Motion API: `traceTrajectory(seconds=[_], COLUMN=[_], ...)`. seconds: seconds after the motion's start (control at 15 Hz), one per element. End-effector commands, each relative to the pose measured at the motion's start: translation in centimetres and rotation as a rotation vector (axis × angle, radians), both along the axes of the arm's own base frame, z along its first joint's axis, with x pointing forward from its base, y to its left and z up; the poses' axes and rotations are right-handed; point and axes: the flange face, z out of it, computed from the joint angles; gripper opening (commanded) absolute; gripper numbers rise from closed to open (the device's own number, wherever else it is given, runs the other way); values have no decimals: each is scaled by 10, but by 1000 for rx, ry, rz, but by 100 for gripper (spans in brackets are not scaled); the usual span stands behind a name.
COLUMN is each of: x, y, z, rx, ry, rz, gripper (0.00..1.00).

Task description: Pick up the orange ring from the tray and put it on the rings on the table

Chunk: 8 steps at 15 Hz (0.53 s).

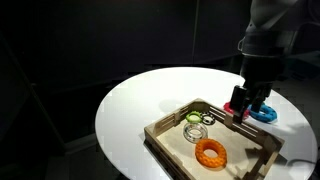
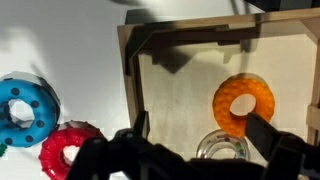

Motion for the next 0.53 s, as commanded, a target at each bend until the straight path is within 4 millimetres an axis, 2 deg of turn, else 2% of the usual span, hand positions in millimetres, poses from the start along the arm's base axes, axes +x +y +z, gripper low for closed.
traceTrajectory(seconds=[0.0, 0.27, 0.47], x=[6, 6, 8], y=[15, 34, 43], z=[-24, -49, -59], rx=[19, 20, 16], ry=[-13, -31, -55], rz=[19, 59, 86], gripper=[100, 100, 100])
